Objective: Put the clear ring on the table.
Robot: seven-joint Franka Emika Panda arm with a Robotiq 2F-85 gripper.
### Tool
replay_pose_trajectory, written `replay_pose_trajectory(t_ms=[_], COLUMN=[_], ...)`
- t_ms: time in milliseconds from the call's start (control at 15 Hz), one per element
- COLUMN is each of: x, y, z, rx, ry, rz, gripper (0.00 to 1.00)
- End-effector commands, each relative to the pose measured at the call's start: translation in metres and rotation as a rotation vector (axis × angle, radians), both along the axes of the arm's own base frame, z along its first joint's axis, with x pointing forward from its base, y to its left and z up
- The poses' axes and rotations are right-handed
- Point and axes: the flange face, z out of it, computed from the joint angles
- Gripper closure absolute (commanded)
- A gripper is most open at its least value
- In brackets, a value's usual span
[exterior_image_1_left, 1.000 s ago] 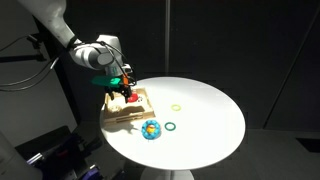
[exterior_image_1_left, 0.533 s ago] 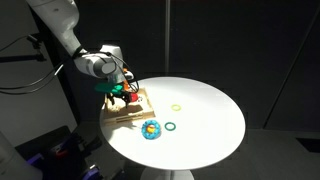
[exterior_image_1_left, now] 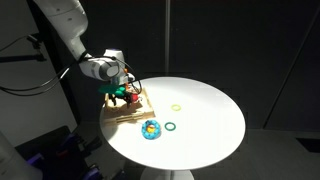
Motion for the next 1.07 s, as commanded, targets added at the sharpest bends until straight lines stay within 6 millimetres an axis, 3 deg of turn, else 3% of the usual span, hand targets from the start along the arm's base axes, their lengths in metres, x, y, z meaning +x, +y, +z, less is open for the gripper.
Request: replay_pose_trajectory(t_ms=[0,933,1000], x=[0.008,0.006,0.006], y=[0.015,0.028,0.030], z=[-0.006,-0.033,-0.034], rx=[-0.003,-0.052,-0.055], ry=[-0.011,0.006,0.006], rz=[0.010,0.057,0.059], gripper=[0.00,0.00,0.16])
